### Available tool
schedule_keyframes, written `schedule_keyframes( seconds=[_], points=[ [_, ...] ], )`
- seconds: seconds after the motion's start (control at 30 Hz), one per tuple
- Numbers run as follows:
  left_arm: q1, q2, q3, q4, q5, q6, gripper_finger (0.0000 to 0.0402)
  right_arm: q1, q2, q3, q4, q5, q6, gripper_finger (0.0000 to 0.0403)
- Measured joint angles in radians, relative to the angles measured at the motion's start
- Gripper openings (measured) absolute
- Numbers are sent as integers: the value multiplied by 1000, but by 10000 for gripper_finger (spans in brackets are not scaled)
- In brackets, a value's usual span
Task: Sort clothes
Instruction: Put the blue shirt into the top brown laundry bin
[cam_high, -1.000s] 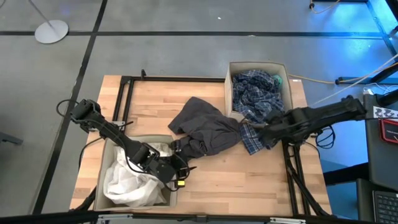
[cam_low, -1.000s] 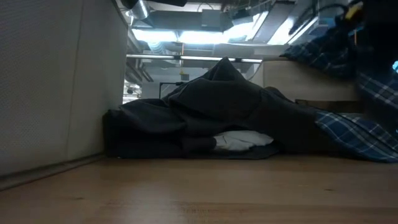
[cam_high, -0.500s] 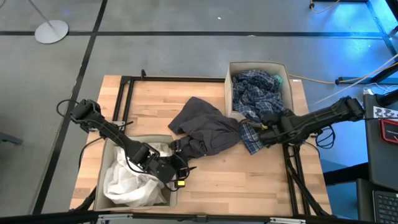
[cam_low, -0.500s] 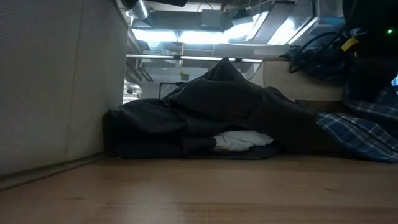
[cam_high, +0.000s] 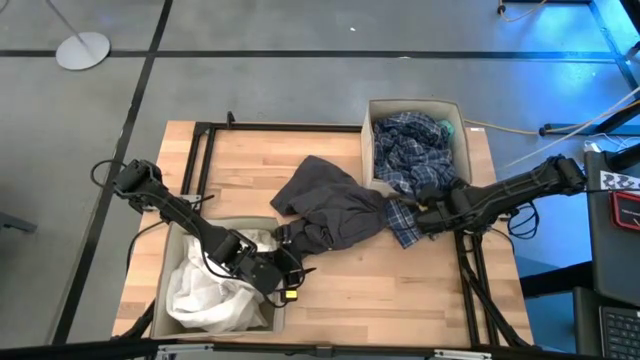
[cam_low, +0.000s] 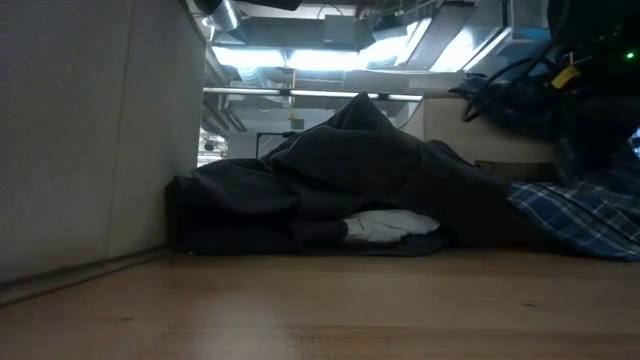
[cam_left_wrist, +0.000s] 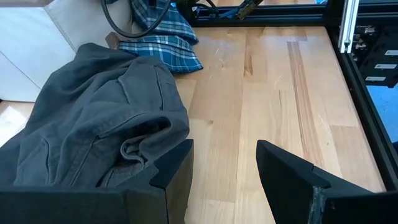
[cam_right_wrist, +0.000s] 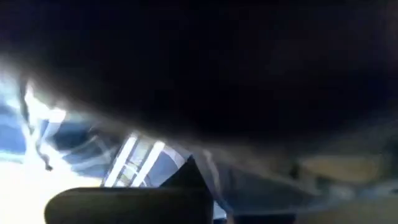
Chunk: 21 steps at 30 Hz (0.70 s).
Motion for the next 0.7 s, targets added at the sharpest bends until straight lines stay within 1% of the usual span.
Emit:
schedule_keyframes(
  seconds=[0.1, 0.17, 0.23, 0.33, 0.43, 0.53, 0.6, 0.7],
  points=[
    [0, 0, 0, 0, 0, 0, 166, 0, 0, 21, -7, -75, -27, 9],
    [0, 0, 0, 0, 0, 0, 166, 0, 0, 60, -16, -117, -41, 5],
    [0, 0, 0, 0, 0, 0, 166, 0, 0, 120, -15, -130, -66, 7],
    [0, 0, 0, 0, 0, 1, 166, 0, -1, 230, -8, -118, -142, 10],
    [0, 0, 0, 0, 0, 5, 166, 0, -1, 351, -7, -55, -225, 5],
    [0, 0, 0, 0, 0, 7, 166, -1, -1, 489, -7, 29, -314, 4],
    [0, 0, 0, 0, 0, 12, 166, -1, -2, 586, -6, 119, -357, 6],
    [0, 0, 0, 0, 0, 15, 166, -1, -2, 734, -5, 300, -443, 5]
  ],
)
